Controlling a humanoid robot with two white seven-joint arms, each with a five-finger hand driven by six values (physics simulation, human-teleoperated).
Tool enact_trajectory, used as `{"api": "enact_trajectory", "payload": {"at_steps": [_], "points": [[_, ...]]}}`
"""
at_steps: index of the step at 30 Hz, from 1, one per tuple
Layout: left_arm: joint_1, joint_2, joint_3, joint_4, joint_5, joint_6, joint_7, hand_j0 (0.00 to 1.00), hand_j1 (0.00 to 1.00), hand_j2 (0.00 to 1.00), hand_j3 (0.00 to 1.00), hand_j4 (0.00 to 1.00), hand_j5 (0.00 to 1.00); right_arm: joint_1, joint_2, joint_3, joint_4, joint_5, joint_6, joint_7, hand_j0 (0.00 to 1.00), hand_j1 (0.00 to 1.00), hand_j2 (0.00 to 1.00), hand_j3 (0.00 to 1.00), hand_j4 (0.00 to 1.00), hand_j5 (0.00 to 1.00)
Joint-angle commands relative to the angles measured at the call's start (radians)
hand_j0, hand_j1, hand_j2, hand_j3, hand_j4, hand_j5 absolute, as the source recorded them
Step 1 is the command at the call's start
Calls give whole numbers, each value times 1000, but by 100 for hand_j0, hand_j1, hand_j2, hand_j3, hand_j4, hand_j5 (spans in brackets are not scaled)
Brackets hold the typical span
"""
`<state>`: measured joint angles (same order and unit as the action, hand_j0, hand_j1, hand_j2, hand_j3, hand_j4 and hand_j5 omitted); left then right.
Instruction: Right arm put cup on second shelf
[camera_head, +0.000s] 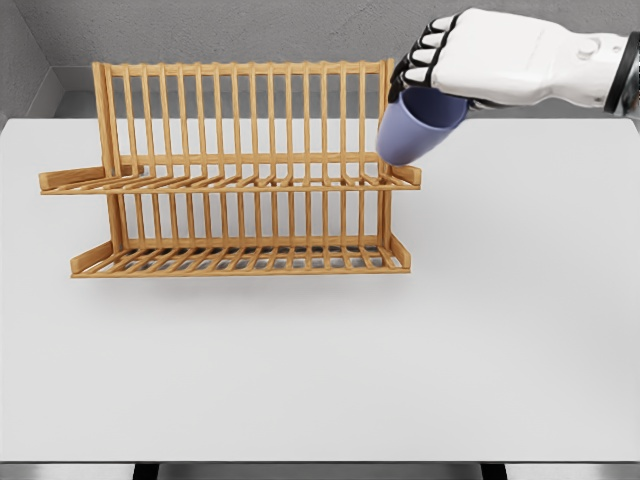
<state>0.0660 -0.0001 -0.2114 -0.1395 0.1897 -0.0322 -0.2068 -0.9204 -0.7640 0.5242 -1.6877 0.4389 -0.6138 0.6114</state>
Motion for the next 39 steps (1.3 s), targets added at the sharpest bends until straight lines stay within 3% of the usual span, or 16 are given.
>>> {"api": "enact_trajectory", "payload": {"at_steps": [1, 16, 17, 22, 23, 26, 30, 31, 33, 34, 37, 39], "points": [[0, 0, 0, 0, 0, 0, 0, 100, 100, 100, 100, 100, 100, 0, 5, 5, -12, -3, 3, -1, 64, 64, 64, 64, 64, 64], [0, 0, 0, 0, 0, 0, 0, 100, 100, 100, 100, 100, 100, -5, 22, 99, -20, -2, 3, -1, 66, 66, 66, 66, 66, 66], [0, 0, 0, 0, 0, 0, 0, 100, 100, 100, 100, 100, 100, -3, 22, 99, -21, -2, 3, -1, 74, 74, 74, 74, 74, 74], [0, 0, 0, 0, 0, 0, 0, 100, 100, 100, 100, 100, 100, -3, 18, 120, -23, -2, 3, -1, 77, 77, 77, 77, 77, 77], [0, 0, 0, 0, 0, 0, 0, 100, 100, 100, 100, 100, 100, -3, 18, 120, -23, -2, 3, -1, 96, 96, 96, 96, 96, 96], [0, 0, 0, 0, 0, 0, 0, 100, 100, 100, 100, 100, 100, -9, 20, 93, -20, -3, 3, -1, 100, 100, 100, 100, 100, 100], [0, 0, 0, 0, 0, 0, 0, 100, 100, 100, 100, 100, 100, -5, 14, -153, -13, -5, 3, -1, 100, 100, 100, 100, 100, 100], [0, 0, 0, 0, 0, 0, 0, 100, 100, 100, 100, 100, 100, 9, -6, -234, 0, -5, 3, -1, 100, 100, 100, 100, 100, 100], [0, 0, 0, 0, 0, 0, 0, 100, 100, 100, 100, 100, 100, 116, -51, -322, 132, -8, 3, -1, 100, 100, 100, 100, 100, 100], [0, 0, 0, 0, 0, 0, 0, 100, 100, 100, 100, 100, 100, 239, -43, -375, 166, -3, 3, -1, 100, 100, 100, 100, 100, 100], [0, 0, 0, 0, 0, 0, 0, 100, 100, 100, 100, 100, 100, 466, -12, -414, 152, 0, 3, -1, 100, 100, 100, 100, 100, 100], [0, 0, 0, 0, 0, 0, 0, 100, 100, 100, 100, 100, 100, 488, 78, -417, 155, 1, 3, -1, 100, 100, 100, 100, 100, 100]]}}
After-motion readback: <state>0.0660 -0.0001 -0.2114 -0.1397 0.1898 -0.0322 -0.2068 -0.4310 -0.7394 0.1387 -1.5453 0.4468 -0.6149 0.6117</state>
